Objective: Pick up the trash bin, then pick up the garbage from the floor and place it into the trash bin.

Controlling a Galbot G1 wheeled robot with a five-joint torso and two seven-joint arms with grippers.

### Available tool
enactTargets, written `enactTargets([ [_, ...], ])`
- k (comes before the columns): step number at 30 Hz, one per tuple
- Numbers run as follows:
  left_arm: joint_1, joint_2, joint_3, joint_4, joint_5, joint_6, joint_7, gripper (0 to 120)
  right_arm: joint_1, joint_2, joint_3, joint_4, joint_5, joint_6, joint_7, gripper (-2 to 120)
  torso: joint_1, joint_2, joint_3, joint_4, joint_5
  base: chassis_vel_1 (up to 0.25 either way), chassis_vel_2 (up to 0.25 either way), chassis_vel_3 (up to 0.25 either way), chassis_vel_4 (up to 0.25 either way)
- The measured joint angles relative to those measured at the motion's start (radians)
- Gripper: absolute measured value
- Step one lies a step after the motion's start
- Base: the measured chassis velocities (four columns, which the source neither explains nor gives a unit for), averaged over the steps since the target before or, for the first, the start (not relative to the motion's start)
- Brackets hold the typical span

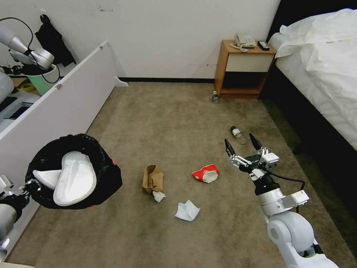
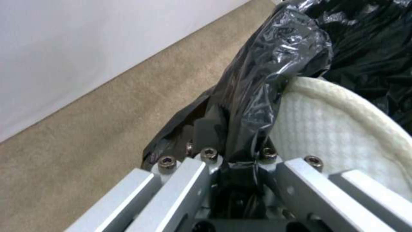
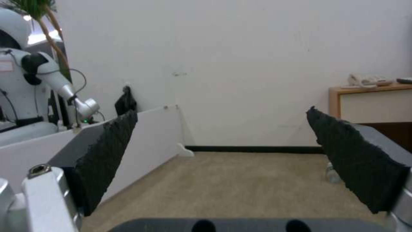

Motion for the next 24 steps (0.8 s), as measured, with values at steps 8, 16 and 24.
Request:
enactTargets([
  [8, 0.006, -0.004, 0.021, -0.016, 0.008, 0.000, 0.001, 1, 0.001, 0.000, -0.002, 0.000, 0.009, 0.005, -0.003, 100, 0.000, 0.000, 0.000, -0.0001, 0.0002, 0.005, 0.002, -0.008, -0.005],
  [16, 0.014, -0.003, 0.018, -0.023, 0.009, 0.000, 0.003, 1, 0.001, 0.000, -0.003, 0.005, 0.006, 0.003, -0.006, 100, 0.000, 0.000, 0.000, 0.0000, 0.0001, 0.000, 0.000, 0.000, 0.000],
  [24, 0.016, -0.002, 0.019, -0.024, 0.009, 0.000, 0.003, 1, 0.004, 0.002, -0.011, 0.005, 0.009, 0.005, -0.010, 100, 0.000, 0.000, 0.000, 0.0000, 0.0001, 0.000, 0.000, 0.000, 0.000],
])
